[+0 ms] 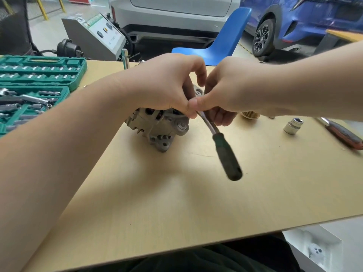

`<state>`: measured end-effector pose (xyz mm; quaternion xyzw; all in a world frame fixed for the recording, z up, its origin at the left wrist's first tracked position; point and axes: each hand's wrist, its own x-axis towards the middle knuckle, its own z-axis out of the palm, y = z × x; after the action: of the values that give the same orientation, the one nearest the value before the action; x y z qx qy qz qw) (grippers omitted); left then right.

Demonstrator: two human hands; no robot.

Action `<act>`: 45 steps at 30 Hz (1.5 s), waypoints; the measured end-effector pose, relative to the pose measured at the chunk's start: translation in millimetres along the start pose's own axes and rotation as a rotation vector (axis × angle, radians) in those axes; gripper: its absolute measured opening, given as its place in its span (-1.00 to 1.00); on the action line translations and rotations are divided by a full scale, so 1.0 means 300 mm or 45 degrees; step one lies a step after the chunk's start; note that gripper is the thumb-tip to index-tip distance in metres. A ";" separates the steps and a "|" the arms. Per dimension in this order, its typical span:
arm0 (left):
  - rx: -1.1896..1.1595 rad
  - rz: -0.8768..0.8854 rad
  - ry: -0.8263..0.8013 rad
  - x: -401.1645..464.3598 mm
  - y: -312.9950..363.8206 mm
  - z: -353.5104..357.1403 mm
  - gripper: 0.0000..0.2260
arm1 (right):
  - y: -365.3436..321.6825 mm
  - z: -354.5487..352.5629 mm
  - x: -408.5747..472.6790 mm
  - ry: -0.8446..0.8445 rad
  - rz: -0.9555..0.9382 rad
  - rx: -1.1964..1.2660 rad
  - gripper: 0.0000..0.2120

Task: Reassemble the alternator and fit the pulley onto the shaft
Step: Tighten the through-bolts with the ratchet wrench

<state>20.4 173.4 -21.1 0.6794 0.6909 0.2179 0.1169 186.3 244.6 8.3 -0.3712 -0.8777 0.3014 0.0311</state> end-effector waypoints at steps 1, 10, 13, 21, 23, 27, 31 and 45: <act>0.000 0.002 -0.006 0.001 -0.001 -0.001 -0.50 | 0.004 -0.006 0.002 0.019 -0.041 -0.136 -0.71; 0.010 0.018 0.000 0.010 -0.010 0.003 -0.48 | 0.025 -0.057 0.011 0.043 -0.736 -1.237 -0.85; -0.015 0.023 0.000 0.011 -0.012 0.003 -0.49 | 0.019 -0.016 0.009 0.008 -0.168 -0.386 -0.69; 0.005 0.041 -0.001 0.006 -0.012 -0.003 -0.52 | 0.033 -0.044 0.001 0.060 -0.779 -1.165 -0.93; 0.011 0.033 0.009 0.007 -0.010 -0.003 -0.49 | 0.042 -0.074 0.019 0.000 -1.096 -1.396 -0.84; -0.004 0.047 0.038 0.005 -0.013 0.004 -0.46 | 0.019 -0.051 0.010 0.041 -0.502 -1.037 -0.70; 0.010 0.037 0.009 0.005 -0.008 -0.003 -0.48 | 0.001 -0.004 0.005 -0.014 -0.042 -0.184 -0.66; 0.013 0.025 0.011 0.004 -0.007 0.000 -0.46 | -0.001 -0.024 0.022 -0.032 -0.187 -0.574 -0.64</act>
<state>18.4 174.7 -21.8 0.6858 0.6857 0.2185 0.1085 183.3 252.5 13.3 -0.3001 -0.9478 0.0994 -0.0418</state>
